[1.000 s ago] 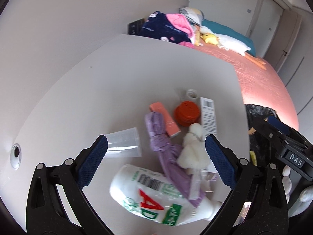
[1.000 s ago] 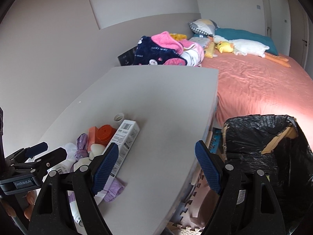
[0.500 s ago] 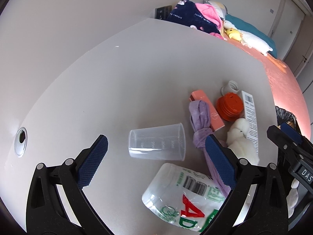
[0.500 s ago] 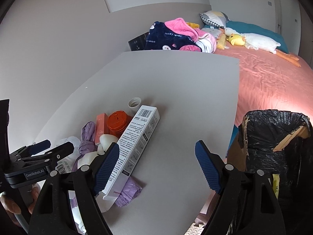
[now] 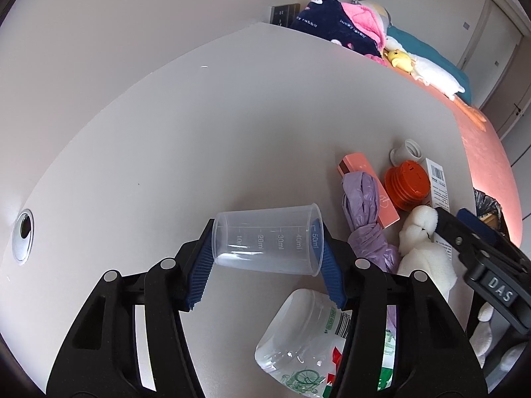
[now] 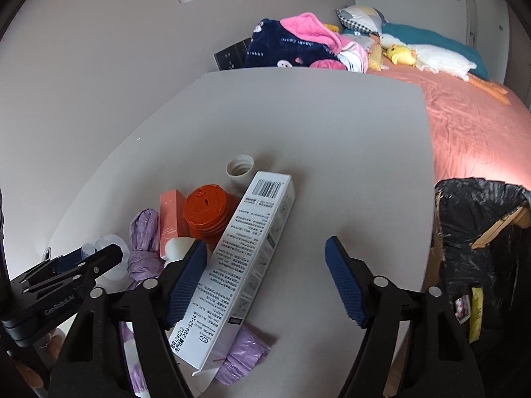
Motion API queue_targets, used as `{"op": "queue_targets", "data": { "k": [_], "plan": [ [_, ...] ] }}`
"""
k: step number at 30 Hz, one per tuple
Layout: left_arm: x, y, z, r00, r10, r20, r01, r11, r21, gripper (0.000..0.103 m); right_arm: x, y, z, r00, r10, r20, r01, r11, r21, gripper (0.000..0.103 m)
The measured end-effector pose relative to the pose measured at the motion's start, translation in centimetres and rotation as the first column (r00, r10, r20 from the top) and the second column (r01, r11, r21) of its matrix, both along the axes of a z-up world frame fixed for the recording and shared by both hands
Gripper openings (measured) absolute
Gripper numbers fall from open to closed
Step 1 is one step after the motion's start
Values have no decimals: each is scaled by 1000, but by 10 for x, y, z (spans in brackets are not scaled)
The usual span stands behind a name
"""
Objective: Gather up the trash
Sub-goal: 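Grasp the clear plastic cup with the left gripper while the right grasps the white box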
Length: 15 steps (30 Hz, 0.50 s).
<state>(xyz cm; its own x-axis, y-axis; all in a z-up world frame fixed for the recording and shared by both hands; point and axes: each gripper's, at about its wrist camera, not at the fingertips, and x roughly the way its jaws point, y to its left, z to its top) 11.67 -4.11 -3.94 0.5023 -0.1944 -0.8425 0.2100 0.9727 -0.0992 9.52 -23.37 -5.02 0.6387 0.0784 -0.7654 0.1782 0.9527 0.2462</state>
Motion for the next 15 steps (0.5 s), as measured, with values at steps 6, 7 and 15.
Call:
{"op": "queue_targets", "data": {
  "k": [6, 7, 15],
  "plan": [
    [-1, 0, 1, 1000, -5, -2, 5, 1000, -8, 56, 5, -1, -5, 999, -35, -12, 35, 999, 1, 55],
    [-1, 0, 1, 1000, -5, 0, 5, 1000, -7, 56, 5, -1, -5, 999, -35, -13, 35, 999, -3, 52],
    [-4, 0, 11, 999, -18, 39, 18, 1000, -15, 56, -7, -11, 8, 998, -21, 52, 15, 993, 114, 30]
  ]
}}
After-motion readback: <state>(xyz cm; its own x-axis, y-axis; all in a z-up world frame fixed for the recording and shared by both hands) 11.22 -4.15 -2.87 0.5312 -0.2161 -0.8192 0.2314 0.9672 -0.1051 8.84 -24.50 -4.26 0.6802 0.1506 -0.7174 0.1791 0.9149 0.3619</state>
